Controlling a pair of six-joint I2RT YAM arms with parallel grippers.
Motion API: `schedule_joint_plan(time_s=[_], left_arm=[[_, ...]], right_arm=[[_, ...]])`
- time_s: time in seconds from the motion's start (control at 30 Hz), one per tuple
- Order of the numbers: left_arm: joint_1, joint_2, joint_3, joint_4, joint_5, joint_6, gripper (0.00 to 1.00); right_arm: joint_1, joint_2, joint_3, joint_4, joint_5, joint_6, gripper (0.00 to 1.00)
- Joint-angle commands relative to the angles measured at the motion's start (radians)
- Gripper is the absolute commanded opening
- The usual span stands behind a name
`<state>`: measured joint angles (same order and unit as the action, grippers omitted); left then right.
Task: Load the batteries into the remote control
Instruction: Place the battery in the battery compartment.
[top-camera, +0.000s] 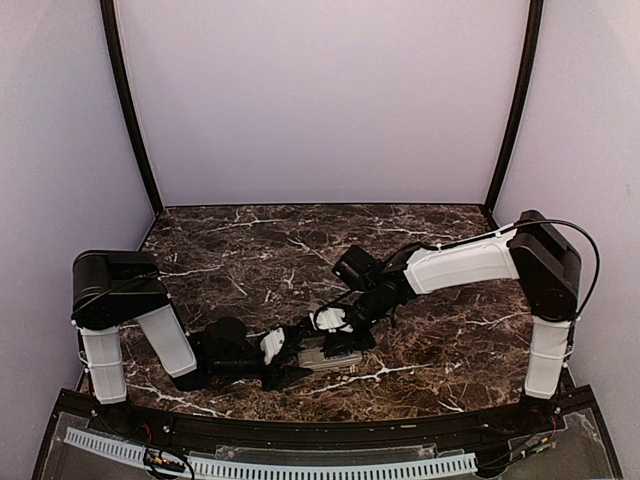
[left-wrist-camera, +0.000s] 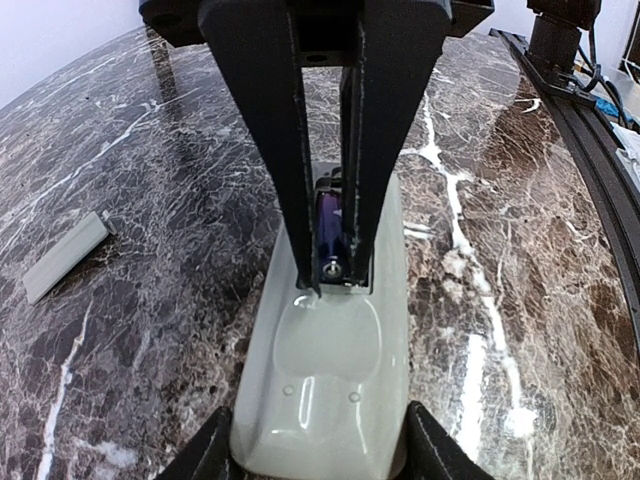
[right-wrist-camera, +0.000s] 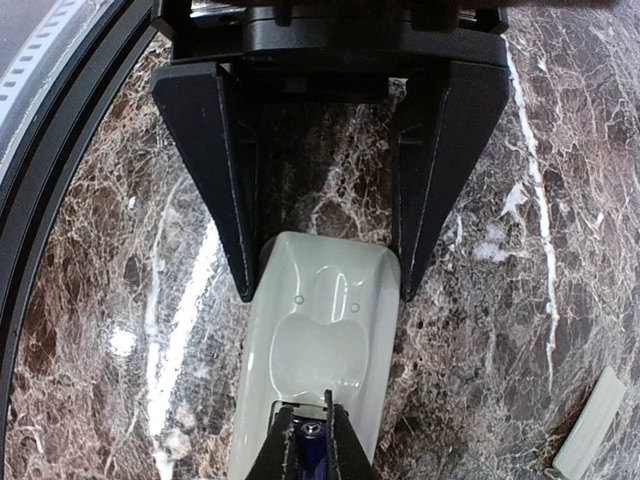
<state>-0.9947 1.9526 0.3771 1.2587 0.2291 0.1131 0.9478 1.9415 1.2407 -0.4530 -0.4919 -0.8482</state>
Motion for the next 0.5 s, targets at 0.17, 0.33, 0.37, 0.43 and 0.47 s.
schedule_joint_plan(time_s=[0.17,0.33,0.37,0.43,0.47], left_arm=[[0.000,0.015,0.024,-0.087,-0.013,0.032,0.38],[0.000,0.013,0.025,-0.096,-0.007,0.036,0.38],[0.000,0.013,0.026,-0.098,-0.005,0.038,0.38],[-0.001,0.011,0.028,-0.103,-0.002,0.039,0.38],[0.000,0.009,0.027,-0.103,-0.001,0.041,0.38]], right_arm=[[0.018,0.063,-0.011,-0.114,0.095,-0.001,0.17],[0.023,0.060,-0.003,-0.111,0.079,0.018,0.23],[0.023,0.057,-0.002,-0.109,0.077,0.021,0.24],[0.023,0.053,0.001,-0.107,0.064,0.028,0.26],[0.023,0.049,0.002,-0.105,0.053,0.030,0.27]])
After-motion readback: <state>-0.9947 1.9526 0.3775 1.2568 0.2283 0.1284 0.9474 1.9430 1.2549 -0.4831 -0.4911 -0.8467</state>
